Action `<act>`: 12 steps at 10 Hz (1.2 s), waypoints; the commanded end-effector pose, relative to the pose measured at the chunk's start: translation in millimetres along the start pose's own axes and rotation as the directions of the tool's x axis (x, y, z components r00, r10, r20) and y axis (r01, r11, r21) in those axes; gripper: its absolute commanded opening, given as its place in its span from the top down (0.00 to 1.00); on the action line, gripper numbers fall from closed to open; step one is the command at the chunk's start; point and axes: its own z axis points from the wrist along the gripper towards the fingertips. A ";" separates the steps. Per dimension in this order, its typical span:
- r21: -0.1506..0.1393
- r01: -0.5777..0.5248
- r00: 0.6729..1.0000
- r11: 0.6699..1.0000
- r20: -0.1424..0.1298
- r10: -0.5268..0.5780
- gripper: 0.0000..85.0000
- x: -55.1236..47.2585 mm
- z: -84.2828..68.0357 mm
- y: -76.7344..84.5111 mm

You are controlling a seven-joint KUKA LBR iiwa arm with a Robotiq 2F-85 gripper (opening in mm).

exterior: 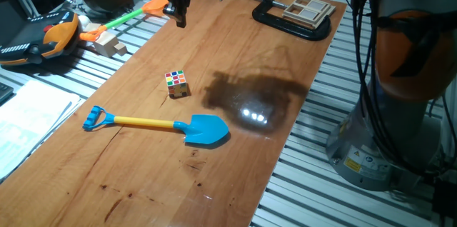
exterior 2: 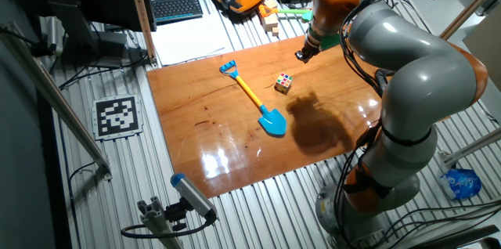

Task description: Use a shovel to scoop up an object

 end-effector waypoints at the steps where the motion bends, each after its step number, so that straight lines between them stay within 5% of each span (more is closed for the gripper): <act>1: 0.006 0.004 1.000 1.000 -0.002 -0.004 1.00 -0.1 0.0 0.3; 2: -0.023 0.021 1.000 1.000 -0.008 -0.022 1.00 -0.1 0.0 0.3; 5: -0.049 0.057 0.998 0.997 -0.019 -0.058 1.00 -0.1 0.0 0.3; 12: -0.077 -0.040 0.998 0.996 -0.042 0.037 1.00 -0.1 0.0 0.3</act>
